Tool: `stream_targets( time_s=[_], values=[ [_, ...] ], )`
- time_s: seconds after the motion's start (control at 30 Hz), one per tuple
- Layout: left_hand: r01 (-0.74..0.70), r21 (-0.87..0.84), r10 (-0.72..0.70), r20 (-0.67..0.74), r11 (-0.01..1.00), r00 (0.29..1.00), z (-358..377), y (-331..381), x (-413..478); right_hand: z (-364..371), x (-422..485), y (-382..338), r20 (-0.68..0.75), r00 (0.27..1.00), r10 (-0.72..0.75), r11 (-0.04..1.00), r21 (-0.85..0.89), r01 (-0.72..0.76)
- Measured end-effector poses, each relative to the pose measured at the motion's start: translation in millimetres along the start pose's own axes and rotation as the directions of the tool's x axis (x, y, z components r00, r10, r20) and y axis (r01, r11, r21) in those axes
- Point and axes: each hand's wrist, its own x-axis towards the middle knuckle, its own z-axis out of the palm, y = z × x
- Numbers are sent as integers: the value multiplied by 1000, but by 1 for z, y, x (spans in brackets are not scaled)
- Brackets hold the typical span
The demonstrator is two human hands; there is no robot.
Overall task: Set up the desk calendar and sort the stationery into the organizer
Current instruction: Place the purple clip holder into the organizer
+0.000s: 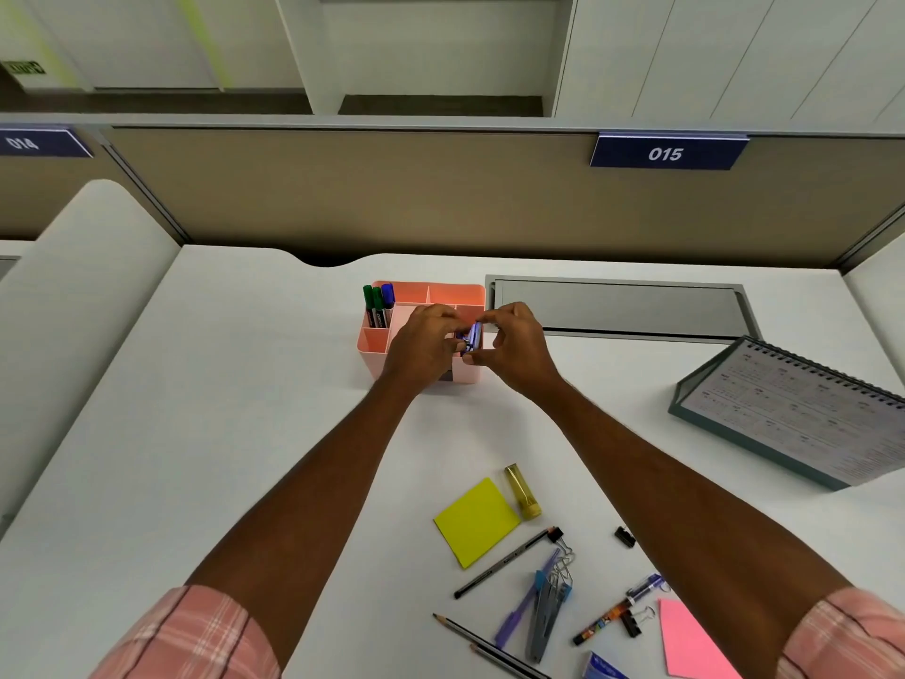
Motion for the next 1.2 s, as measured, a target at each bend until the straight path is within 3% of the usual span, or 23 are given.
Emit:
stream_targets(
  time_s=[0.17, 0.37, 0.77, 1.2],
  values=[
    [-50, 186, 56, -31, 981, 998, 2, 2, 2, 0, 6, 6, 53, 998, 21, 999, -39, -19],
    [-55, 251, 40, 63, 967, 997, 1, 2, 5, -6, 10, 4, 170, 985, -39, 994, -95, 56],
    [-52, 199, 27, 126, 979, 992, -4, -2, 14, -14, 4, 3, 294, 953, -73, 978, -167, 127],
    [19, 68, -24, 77, 998, 997, 6, 2, 2, -32, -24, 10, 199, 980, -10, 994, -108, 32]
  ],
)
